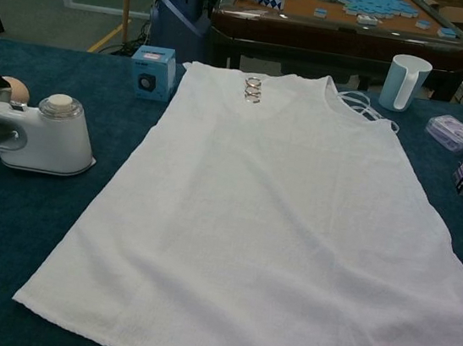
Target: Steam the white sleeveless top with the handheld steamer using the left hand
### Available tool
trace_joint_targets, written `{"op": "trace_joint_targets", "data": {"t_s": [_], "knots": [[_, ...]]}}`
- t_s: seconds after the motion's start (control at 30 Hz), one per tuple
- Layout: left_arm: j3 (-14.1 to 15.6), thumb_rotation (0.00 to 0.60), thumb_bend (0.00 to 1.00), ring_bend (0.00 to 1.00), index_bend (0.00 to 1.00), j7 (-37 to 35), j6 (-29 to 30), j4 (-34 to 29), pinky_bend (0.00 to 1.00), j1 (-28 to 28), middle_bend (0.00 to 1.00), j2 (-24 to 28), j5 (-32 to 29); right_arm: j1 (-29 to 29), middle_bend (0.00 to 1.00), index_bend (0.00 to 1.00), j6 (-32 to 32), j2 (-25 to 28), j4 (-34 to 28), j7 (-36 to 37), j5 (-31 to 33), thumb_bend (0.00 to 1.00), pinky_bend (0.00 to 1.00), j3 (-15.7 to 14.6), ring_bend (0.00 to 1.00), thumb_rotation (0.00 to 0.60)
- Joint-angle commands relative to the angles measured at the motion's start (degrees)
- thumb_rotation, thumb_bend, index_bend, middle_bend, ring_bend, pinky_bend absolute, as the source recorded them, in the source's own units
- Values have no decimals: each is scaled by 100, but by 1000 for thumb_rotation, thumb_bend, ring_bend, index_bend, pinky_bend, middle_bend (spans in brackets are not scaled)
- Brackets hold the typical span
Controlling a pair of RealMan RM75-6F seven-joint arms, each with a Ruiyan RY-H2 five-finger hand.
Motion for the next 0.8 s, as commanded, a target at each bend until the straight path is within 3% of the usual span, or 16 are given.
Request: {"op": "trace_joint_targets", "data": {"t_s": [0.03, 0.43, 0.7, 0.8], "knots": [[-55, 600, 250, 679, 892, -256, -39, -258, 639, 17, 799, 166, -1, 90, 165, 0, -156, -22, -45, -58, -81, 262, 51, -58, 28, 600], [-105, 600, 249, 680, 892, -751, 7, -1213, 644, 22, 800, 589, 138, 433, 166, 0, -744, -84, -225, -217, -329, 262, 51, -236, 28, 600], [-63, 600, 250, 680, 892, -875, 104, -1526, 644, -70, 800, 540, 351, 710, 178, 0, -1243, -270, -207, -204, -434, 264, 51, -364, 28, 600], [-37, 600, 250, 680, 892, -844, 161, -1625, 644, -138, 800, 466, 470, 930, 180, 0, -1577, -391, -178, -135, -533, 348, 51, -417, 28, 600]]}}
